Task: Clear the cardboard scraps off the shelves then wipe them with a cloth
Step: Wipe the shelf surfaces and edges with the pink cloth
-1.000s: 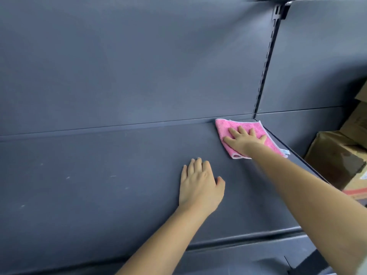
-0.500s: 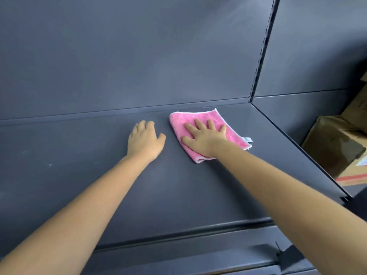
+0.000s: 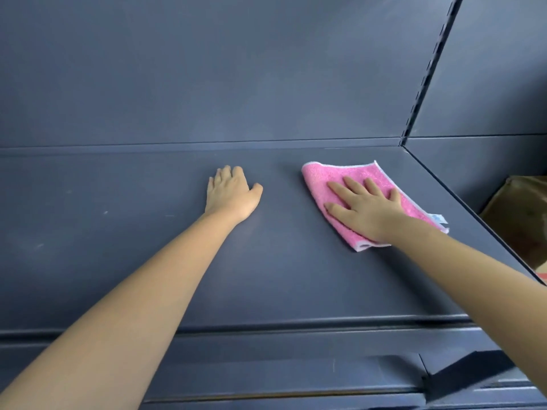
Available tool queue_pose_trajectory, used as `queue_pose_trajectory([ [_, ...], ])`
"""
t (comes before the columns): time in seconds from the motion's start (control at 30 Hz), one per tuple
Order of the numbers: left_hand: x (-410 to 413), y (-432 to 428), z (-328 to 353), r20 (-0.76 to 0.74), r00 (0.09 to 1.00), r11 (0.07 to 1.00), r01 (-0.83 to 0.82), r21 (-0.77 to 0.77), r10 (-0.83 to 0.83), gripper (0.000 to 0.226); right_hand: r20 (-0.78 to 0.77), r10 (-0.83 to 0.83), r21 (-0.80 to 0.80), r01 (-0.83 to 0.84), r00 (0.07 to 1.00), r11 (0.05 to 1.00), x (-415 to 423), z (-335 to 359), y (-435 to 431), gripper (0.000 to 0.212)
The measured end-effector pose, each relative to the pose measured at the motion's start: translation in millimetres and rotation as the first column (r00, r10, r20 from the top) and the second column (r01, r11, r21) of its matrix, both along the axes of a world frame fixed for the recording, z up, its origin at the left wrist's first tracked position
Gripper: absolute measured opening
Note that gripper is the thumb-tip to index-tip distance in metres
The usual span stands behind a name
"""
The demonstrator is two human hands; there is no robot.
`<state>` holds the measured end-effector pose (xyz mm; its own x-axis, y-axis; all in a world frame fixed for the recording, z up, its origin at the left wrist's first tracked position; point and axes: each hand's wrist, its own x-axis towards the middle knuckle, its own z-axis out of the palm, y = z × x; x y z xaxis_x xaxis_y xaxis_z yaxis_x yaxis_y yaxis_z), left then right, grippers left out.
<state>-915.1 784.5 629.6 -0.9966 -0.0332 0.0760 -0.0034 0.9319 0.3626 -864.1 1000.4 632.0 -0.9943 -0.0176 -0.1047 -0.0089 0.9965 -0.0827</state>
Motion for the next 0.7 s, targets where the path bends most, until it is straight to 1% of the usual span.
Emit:
queue_pose_trajectory([
  [0.13,1,-1,2,-0.01,1.0,1.0,-0.014,0.019,0.014,0.048,-0.014,-0.004,0.005,0.004,1.0,1.0,-26,1,-26,0.058],
  [0.3,-1,1,2,-0.014,1.0,1.0,-0.021,0.0,0.021,0.047,-0.012,0.093,-0.029,-0.093,0.996,0.995,-32,-3,-63,0.059],
  [0.5,-2,2,2,0.007,1.0,0.999,-0.012,-0.047,0.013,0.05,-0.028,0.124,-0.042,-0.125,0.992,0.991,-30,-6,-64,0.058],
  [0.7,0,1,2,0.006,1.0,0.999,-0.01,-0.033,0.01,0.048,-0.034,0.13,-0.043,-0.132,0.991,0.99,-31,-6,-64,0.058],
])
